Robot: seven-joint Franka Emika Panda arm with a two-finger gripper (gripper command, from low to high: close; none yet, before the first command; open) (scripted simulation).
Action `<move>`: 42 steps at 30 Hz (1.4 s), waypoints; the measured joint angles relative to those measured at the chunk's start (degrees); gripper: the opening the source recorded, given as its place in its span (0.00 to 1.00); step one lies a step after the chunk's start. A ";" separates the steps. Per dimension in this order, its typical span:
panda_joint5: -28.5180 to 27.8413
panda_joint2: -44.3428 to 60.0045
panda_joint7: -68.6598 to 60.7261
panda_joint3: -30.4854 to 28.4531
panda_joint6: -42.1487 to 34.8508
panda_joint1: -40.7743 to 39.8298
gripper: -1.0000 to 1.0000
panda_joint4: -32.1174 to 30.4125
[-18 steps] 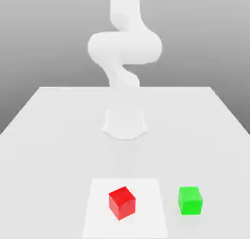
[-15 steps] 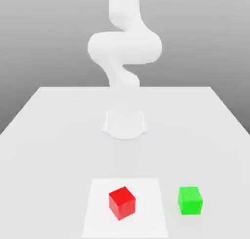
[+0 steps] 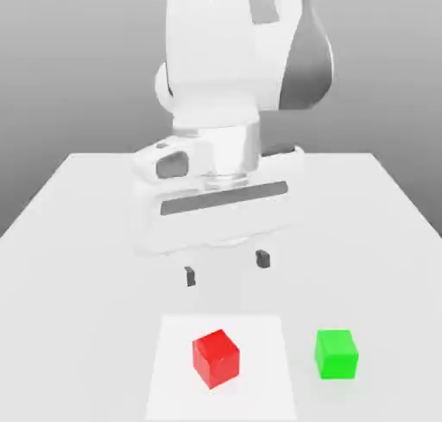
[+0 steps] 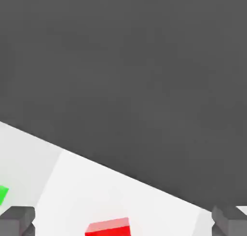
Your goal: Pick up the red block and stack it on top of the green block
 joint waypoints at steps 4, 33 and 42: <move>-1.61 7.95 -3.54 -0.03 4.67 -0.35 0.50 -2.77; -4.42 4.66 -28.31 8.33 -0.61 8.47 0.00 -1.65; -4.83 11.93 -40.65 10.32 5.42 13.28 0.00 -0.41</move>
